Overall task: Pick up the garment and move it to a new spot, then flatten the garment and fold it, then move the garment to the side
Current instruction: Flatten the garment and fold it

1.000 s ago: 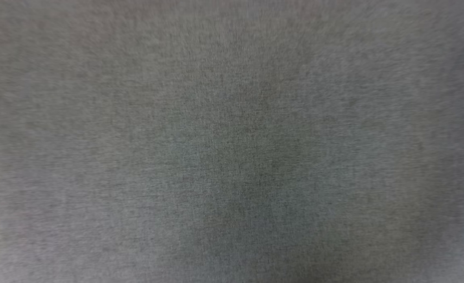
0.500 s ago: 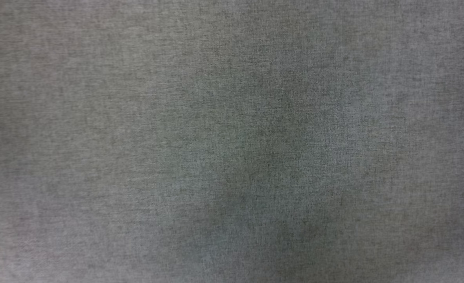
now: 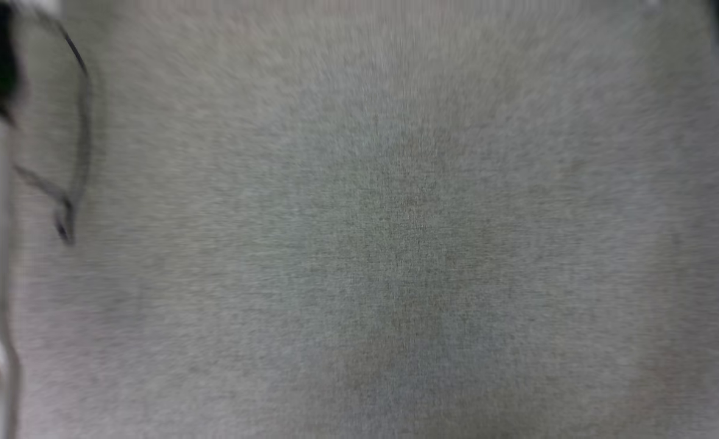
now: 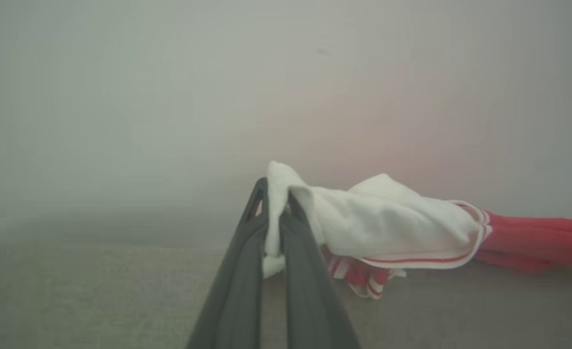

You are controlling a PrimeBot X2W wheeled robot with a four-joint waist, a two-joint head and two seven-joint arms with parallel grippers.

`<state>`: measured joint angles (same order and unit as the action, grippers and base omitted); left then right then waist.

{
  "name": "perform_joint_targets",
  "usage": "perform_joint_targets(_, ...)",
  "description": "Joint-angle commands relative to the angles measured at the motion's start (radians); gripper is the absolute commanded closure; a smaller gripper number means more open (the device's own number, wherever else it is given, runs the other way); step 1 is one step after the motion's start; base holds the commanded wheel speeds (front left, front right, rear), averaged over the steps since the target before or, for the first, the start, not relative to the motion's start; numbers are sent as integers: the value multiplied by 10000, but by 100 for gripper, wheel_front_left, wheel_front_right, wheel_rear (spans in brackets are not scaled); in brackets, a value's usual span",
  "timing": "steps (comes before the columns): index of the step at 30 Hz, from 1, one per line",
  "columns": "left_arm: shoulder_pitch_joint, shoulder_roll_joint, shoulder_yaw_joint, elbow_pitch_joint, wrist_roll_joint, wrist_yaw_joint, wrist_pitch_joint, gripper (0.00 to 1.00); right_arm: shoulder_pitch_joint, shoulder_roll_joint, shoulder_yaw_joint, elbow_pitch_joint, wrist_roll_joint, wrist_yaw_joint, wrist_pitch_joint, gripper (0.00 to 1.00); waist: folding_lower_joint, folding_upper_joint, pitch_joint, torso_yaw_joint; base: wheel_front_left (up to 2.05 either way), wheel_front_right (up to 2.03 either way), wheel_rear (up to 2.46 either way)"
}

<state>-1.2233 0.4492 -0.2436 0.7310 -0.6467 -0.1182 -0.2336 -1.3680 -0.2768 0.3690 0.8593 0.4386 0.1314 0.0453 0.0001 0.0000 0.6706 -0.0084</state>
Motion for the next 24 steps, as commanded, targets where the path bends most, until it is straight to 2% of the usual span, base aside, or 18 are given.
perform_joint_targets(1, 779, -78, -49, 109, -177, -52, -98, 100, 833, -140, 152, -154, 210, -14, -93, 100, -1, 0, -1413, 197, 0, 0, 0)
perform_joint_targets(9, 4819, -362, -390, -102, -787, -88, -161, 100, 5175, -953, 417, -1145, 1262, -16, 265, 100, -1, 0, -4136, 351, 0, 0, 0)
perform_joint_targets(13, 6721, -232, -444, -540, -924, 174, -59, 100, 7119, -1273, 173, -1846, 1480, -17, 585, 100, -1, 0, -5109, 334, 0, 0, 0)
perform_joint_targets(18, 9295, -95, -162, -1683, -1341, 830, 18, 100, 9388, -1459, -399, -2980, 1491, -20, 1159, 100, -1, 0, -6061, 243, 0, 0, 0)
perform_joint_targets(24, 12265, 119, 200, -3971, -1799, 2089, 490, 100, 12033, -1386, -1489, -4638, 1148, -31, 2105, 100, -1, 0, -6846, 226, 0, 0, 0)
